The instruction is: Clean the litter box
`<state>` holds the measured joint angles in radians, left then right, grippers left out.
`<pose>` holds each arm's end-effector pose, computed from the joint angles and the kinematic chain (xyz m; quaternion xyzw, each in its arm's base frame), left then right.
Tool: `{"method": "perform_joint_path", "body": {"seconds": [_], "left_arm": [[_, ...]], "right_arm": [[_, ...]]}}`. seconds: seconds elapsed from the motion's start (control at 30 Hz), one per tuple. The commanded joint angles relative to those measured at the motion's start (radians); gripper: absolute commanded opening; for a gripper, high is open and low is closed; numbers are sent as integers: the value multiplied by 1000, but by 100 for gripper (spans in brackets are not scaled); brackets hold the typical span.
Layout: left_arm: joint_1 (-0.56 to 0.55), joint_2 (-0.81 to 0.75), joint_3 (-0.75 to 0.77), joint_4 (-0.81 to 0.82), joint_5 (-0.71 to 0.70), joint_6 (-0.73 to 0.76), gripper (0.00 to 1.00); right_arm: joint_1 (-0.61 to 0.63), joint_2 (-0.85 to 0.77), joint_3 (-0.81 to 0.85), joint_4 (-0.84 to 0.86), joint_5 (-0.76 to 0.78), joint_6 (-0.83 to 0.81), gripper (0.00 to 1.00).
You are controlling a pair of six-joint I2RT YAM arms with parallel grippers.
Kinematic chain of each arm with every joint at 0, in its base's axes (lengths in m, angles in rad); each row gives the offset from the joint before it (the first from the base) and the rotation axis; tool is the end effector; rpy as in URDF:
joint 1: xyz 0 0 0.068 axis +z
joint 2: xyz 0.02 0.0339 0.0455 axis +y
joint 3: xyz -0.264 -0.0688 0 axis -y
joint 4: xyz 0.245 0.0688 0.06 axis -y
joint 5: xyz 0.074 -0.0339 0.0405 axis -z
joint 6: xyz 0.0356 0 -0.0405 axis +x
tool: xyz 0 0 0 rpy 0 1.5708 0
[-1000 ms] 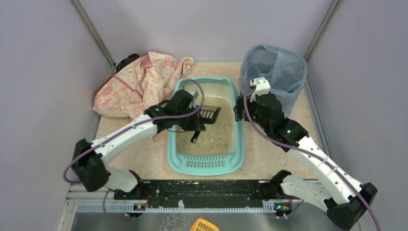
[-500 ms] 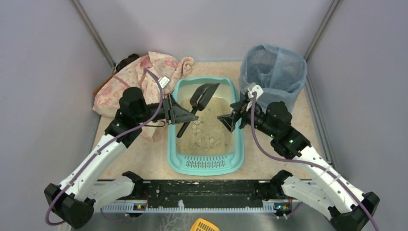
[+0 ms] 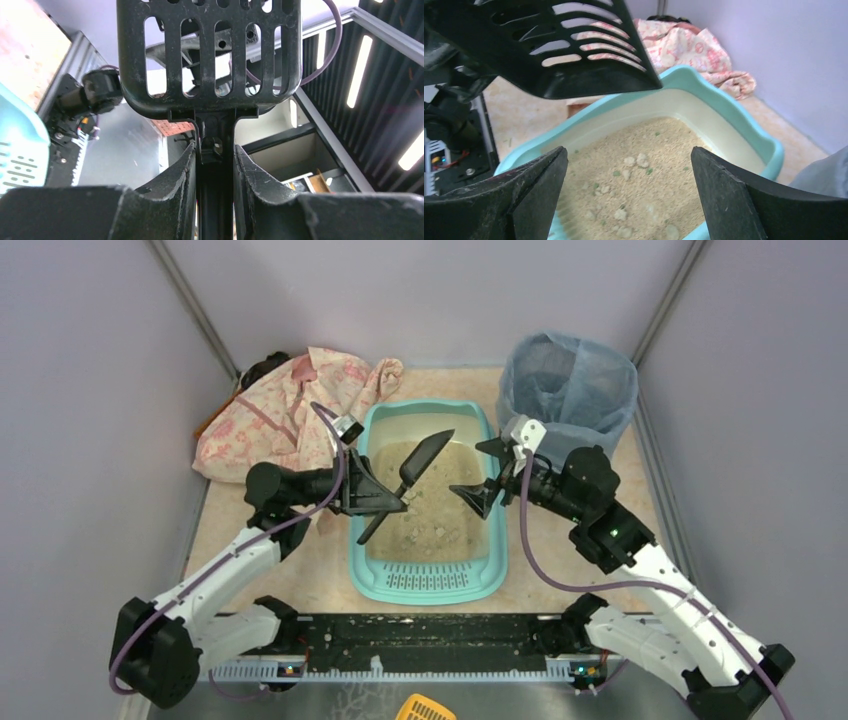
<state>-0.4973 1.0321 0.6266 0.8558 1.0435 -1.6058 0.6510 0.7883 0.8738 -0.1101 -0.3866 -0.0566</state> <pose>0.1753 -0.1301 0.3386 0.1165 0.6139 -0.7690 0.1345 0.1349 0.1196 0.3788 -0.3692 0.6124 0.3322 0.6150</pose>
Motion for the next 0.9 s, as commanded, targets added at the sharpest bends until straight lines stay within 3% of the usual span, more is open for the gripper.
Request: {"method": "perform_joint_path", "body": {"seconds": [0.0, 0.2, 0.33, 0.7, 0.8, 0.87], "left_arm": [[5, -31, 17, 118, 60, -112, 0], [4, -131, -21, -96, 71, -7, 0], [2, -144, -54, -93, 103, -17, 0], [1, -129, -45, -92, 133, -12, 0], [-2, -126, -39, -104, 143, -7, 0], [-4, -129, -33, -134, 146, 11, 0]], "right_arm": [[-7, 13, 78, 19, 37, -118, 95], [-7, 92, 188, -16, -10, -168, 95], [-7, 154, 267, -52, -82, -184, 89], [-7, 257, 399, -220, -377, -259, 85], [-7, 292, 427, -265, -488, -284, 73], [-7, 296, 416, -249, -534, -280, 57]]}}
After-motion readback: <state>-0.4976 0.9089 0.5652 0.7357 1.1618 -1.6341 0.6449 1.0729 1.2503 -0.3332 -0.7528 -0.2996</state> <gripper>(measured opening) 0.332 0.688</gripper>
